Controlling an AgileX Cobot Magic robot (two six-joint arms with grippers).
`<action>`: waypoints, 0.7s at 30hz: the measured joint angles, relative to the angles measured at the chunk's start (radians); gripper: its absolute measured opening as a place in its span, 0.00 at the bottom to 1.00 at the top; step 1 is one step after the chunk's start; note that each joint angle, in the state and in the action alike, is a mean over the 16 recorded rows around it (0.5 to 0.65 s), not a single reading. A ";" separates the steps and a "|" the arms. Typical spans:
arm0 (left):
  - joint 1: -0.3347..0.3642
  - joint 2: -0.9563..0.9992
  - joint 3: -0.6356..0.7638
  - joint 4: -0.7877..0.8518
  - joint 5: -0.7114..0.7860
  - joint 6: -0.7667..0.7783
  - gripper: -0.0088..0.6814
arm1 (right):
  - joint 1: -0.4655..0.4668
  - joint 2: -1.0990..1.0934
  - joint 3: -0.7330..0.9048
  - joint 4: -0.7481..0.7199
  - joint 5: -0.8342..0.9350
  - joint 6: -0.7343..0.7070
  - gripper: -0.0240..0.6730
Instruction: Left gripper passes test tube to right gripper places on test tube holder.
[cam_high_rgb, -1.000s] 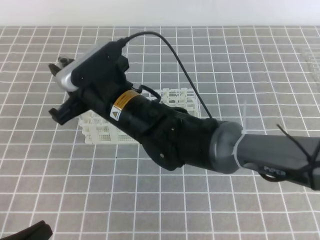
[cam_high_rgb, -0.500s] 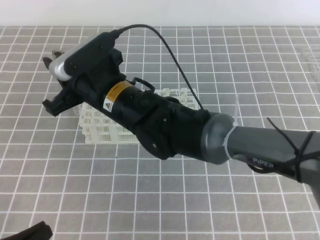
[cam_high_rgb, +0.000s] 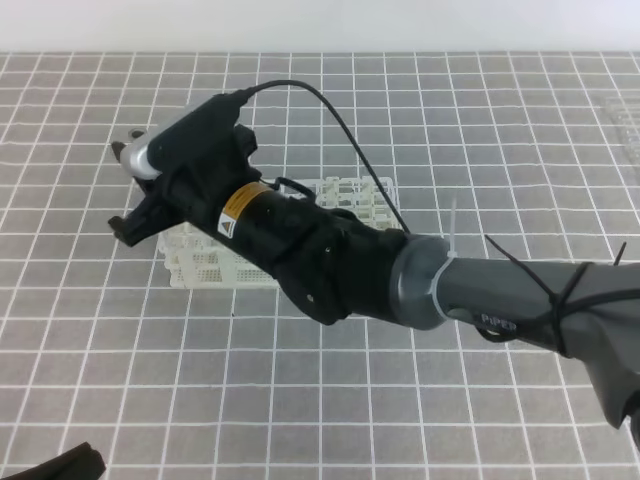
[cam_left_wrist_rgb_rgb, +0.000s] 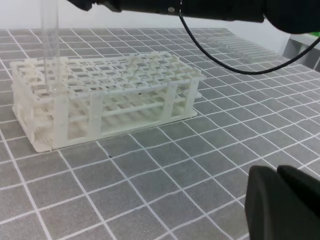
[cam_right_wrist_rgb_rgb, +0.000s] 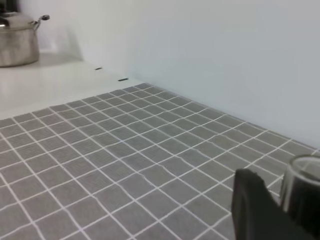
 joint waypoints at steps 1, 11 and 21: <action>0.000 0.000 0.000 0.000 0.000 0.000 0.01 | -0.002 0.001 0.000 0.000 -0.006 0.003 0.16; 0.000 0.000 0.001 0.000 -0.001 0.000 0.01 | -0.016 0.013 0.000 -0.003 -0.054 0.045 0.16; 0.000 0.000 0.000 0.000 0.000 0.000 0.01 | -0.023 0.023 0.000 -0.007 -0.058 0.066 0.16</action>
